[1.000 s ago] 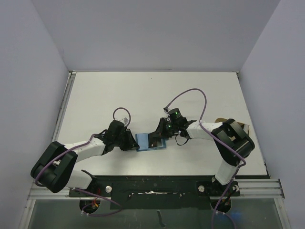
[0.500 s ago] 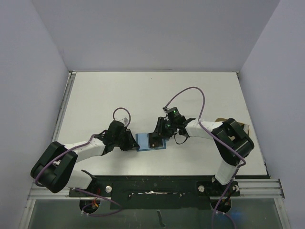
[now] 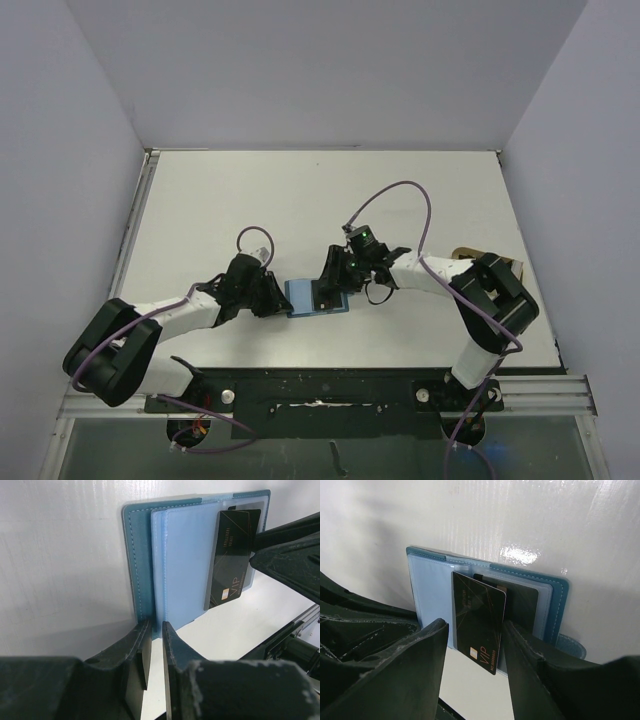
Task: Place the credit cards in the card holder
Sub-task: Insert the credit card into the card holder.
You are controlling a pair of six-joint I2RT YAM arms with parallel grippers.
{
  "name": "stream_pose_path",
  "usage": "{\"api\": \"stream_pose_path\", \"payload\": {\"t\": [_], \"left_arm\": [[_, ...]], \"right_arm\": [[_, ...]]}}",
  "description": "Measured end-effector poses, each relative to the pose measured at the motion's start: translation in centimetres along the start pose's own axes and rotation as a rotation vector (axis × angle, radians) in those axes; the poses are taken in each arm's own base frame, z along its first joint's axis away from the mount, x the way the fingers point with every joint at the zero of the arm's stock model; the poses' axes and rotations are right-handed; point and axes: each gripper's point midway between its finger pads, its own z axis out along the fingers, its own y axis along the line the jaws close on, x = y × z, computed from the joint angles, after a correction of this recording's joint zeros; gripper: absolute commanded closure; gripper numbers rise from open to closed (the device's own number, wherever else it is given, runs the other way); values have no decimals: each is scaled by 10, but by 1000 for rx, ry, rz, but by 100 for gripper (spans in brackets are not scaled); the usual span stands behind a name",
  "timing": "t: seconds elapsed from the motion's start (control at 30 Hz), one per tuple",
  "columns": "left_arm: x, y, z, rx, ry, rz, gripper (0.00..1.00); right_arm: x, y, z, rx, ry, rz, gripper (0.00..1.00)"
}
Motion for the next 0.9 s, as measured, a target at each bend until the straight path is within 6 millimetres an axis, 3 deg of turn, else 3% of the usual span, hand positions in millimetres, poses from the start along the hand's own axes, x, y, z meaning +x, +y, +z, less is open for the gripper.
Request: {"api": "stream_pose_path", "payload": {"t": [0.53,0.9], "left_arm": [[1,-1,1,4,0,-11,86],[2,-2,1,5,1,-11,86]], "right_arm": [[7,11,4,-18,8,57,48],[11,5,-4,31,10,56,43]]}}
